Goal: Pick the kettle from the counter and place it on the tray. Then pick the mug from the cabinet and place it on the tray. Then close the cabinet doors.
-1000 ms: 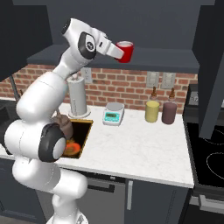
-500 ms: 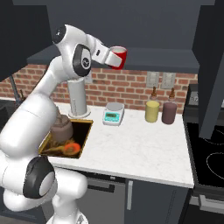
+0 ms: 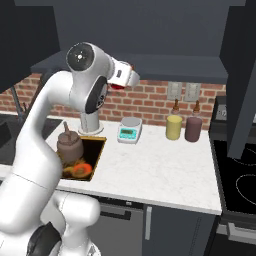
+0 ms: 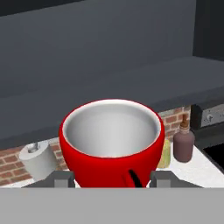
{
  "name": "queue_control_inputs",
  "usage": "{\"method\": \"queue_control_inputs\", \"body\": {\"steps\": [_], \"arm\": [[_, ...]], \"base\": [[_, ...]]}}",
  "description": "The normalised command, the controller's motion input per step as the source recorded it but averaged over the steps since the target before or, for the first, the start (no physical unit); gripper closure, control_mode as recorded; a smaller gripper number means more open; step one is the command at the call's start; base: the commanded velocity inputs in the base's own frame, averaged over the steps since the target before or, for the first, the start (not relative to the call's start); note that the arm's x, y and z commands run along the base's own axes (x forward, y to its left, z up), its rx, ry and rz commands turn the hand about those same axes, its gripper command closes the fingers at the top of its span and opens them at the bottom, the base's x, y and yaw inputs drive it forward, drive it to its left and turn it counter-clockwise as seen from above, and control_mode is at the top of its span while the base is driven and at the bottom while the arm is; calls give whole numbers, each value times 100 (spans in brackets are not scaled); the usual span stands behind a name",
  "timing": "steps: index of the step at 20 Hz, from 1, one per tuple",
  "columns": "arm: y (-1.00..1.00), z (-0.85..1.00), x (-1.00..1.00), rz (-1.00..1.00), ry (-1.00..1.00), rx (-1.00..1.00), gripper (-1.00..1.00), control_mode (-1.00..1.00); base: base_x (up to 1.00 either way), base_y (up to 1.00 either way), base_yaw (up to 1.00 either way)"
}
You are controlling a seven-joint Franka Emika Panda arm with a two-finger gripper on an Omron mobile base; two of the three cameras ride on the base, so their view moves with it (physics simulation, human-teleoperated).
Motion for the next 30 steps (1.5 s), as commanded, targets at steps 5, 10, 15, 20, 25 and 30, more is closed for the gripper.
{"method": "queue_control_inputs", "body": {"steps": [5, 10, 15, 20, 25, 30], "arm": [[20, 0, -78, 41, 0, 1, 100, -100], [18, 0, -74, 41, 0, 1, 100, -100], [22, -11, -59, 35, 0, 0, 100, -100], [25, -24, -46, 35, 0, 0, 100, -100], [26, -52, -22, 26, 1, 1, 100, -100], [27, -65, -4, 6, 0, 10, 100, -100]], "base": [[0, 0, 0], [0, 0, 0], [0, 0, 0], [0, 0, 0], [0, 0, 0], [0, 0, 0]]}}
